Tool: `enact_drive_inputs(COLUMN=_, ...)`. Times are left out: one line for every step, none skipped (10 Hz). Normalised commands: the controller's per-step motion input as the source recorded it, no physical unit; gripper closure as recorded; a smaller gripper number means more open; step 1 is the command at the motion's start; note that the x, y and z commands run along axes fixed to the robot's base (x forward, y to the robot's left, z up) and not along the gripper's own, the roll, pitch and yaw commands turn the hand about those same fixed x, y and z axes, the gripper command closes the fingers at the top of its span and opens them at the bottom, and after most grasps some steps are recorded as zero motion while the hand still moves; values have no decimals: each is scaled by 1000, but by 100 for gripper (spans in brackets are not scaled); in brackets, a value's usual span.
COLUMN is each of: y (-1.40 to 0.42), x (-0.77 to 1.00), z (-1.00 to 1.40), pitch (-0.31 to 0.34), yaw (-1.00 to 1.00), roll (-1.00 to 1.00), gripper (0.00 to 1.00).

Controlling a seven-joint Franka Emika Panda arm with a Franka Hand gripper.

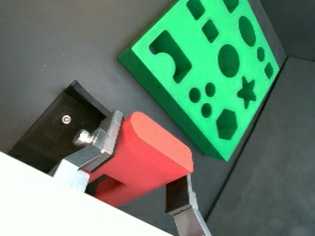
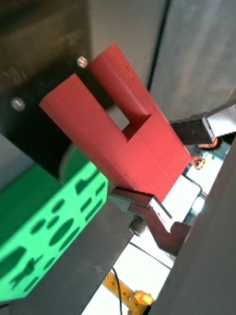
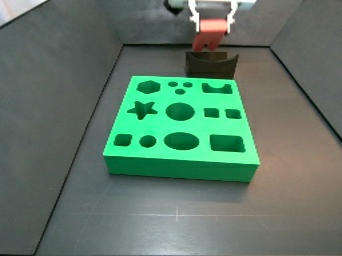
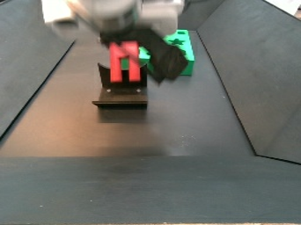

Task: Pick up the square-circle object. Move up. Rotate the square-circle object. Place the square-circle object on the fixture. Regrasp the square-circle object. Move to above the board. Insert the square-circle object.
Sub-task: Place the square-circle object on the fixture, then regrasp the square-circle object.

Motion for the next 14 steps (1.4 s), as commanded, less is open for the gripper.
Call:
enact_drive_inputs(y=136, x=192, z=-1000, pitch=78, yaw=-221, roll=-250, gripper=100)
enact_drive_inputs(y=139, x=196, z=-1000, pitch=36, yaw=-210, roll=-194, gripper=100)
enact_drive_inputs(y=125, x=178, z=-871, pitch=1, yaw=-192, roll=-178, gripper=100)
enact_drive_inputs(y=109, x=154, z=-740, pitch=-10, yaw=-175, roll=-173, gripper=100)
enact_drive_inputs(y=98, x=115, z=-462, pitch=-28, yaw=-130, roll=-137, gripper=100)
enact_drive_inputs(y=120, x=96, z=-418, pitch=-45, yaw=-110, roll=-121, gripper=100)
enact_drive_inputs(y=131, x=78, z=-399, pitch=-58, yaw=-87, roll=-113, gripper=100)
enact_drive_inputs(y=130, x=78, z=-399, pitch=-57, yaw=-75, roll=-113, gripper=100)
enact_drive_inputs(y=130, x=77, z=-399, pitch=-55, yaw=-66, roll=-111, gripper=100)
enact_drive_inputs(y=-500, x=0, z=-167, pitch=0, yaw=0, roll=0, gripper=100)
enact_drive_inputs(y=0, x=0, z=0, pitch=0, yaw=0, roll=0, gripper=0)
enact_drive_inputs(y=0, x=0, z=1000, pitch=-45, yaw=24, roll=-27, gripper=0)
enact_drive_inputs(y=1, x=-2, z=1000, pitch=-43, yaw=28, roll=-24, gripper=0)
enact_drive_inputs(y=5, x=-25, z=1000, pitch=-25, yaw=44, roll=4, gripper=0)
